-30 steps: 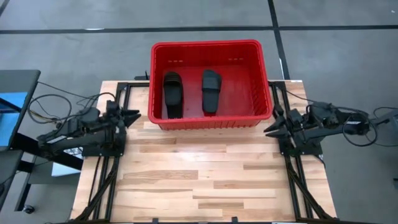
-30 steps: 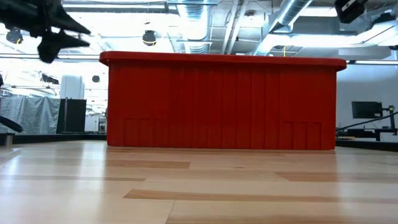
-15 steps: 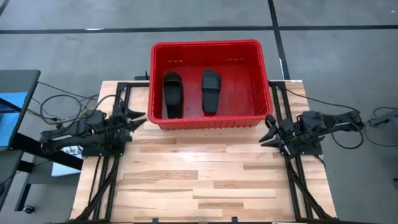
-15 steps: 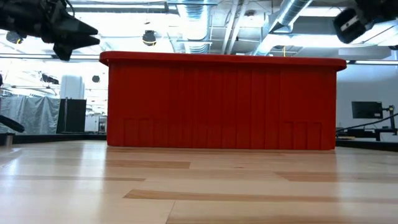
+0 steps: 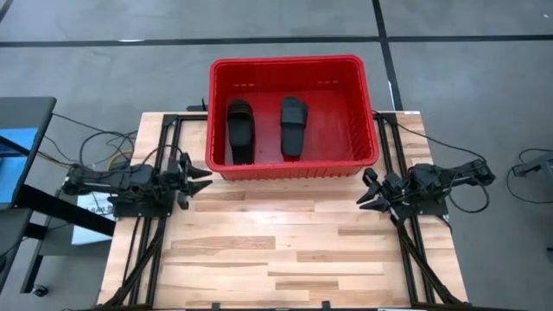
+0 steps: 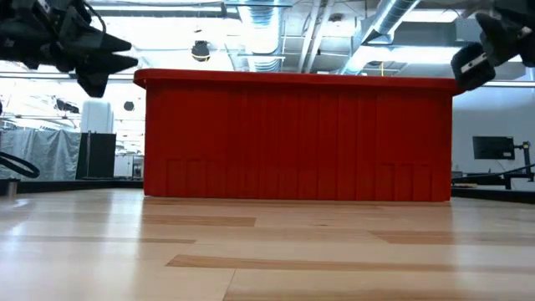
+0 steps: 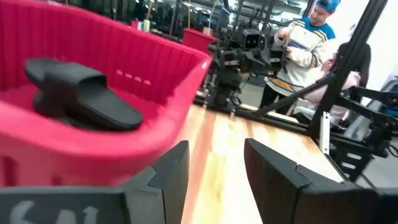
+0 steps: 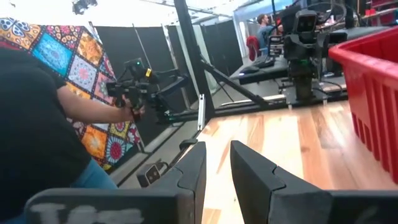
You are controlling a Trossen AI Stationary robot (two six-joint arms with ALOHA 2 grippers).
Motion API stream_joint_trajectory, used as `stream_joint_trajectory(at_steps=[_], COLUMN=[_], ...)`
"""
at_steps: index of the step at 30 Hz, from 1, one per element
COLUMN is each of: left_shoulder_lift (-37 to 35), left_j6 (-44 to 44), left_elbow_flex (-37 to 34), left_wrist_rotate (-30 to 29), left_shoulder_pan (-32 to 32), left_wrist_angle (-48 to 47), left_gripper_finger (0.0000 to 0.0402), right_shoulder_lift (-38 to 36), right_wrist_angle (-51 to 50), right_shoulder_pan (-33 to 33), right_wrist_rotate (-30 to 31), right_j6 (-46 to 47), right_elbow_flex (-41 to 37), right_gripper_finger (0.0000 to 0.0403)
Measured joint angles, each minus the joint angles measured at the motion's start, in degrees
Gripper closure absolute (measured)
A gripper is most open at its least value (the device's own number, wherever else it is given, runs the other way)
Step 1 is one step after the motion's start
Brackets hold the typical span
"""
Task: Pick and place slides into bin
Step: Return to Home Position
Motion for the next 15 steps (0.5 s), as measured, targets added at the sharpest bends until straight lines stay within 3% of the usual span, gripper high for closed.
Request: stream_joint_trajectory(at_steps=[15], left_shoulder_lift=[0.0], left_j6=[-0.4], left_elbow_flex=[-6.1], left_wrist_rotate=[-6.7], left_shoulder_pan=[-15.2], left_wrist_angle=[6.2], left_gripper_finger=[0.0256], right_shoulder_lift=[0.1], right_wrist_angle=[4.6], right_shoulder_pan=[0.0], right_wrist_rotate=[0.1], right_j6=[-0.6], right_elbow_flex=[-5.3], right_gripper_finger=[0.0338])
